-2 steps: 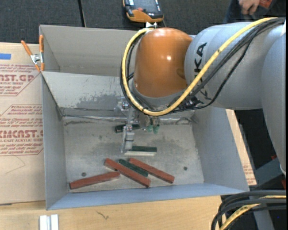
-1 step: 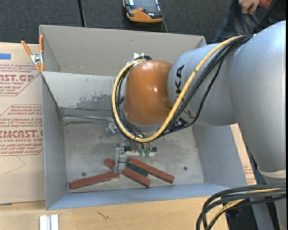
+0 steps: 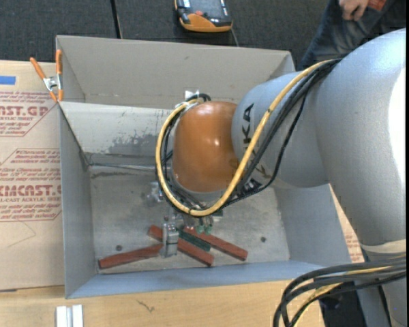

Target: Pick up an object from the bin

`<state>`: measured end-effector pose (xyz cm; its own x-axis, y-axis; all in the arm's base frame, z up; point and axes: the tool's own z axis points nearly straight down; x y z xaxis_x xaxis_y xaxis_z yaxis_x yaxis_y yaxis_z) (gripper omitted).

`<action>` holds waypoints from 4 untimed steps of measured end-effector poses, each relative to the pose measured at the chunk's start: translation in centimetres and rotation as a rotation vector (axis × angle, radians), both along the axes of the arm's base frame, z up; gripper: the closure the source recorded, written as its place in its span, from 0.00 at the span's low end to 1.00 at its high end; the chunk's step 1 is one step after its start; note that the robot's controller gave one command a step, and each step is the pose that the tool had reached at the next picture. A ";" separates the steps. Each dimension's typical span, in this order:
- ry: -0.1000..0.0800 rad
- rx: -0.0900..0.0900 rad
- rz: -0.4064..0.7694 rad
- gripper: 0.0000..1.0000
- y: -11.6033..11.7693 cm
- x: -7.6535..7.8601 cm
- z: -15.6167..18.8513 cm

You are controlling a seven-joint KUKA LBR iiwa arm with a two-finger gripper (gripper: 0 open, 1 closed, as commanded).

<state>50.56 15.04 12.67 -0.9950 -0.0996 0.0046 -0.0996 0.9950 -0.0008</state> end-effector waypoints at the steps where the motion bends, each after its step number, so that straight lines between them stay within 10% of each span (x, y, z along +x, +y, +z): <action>1: -0.006 0.002 0.160 0.00 1.5 -1.5 -0.6; 2: -0.007 0.004 0.117 0.00 2.2 -1.7 -5.9; 3: -0.004 0.003 0.293 1.00 2.6 -2.5 -5.7; 4: -0.004 0.003 0.294 1.00 2.6 -2.6 -5.7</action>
Offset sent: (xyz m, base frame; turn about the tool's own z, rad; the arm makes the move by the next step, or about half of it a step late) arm -0.0174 0.0208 -0.0567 -0.1179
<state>48.01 17.65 6.95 -0.9236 -0.3833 0.0000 -0.3833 0.9236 0.0014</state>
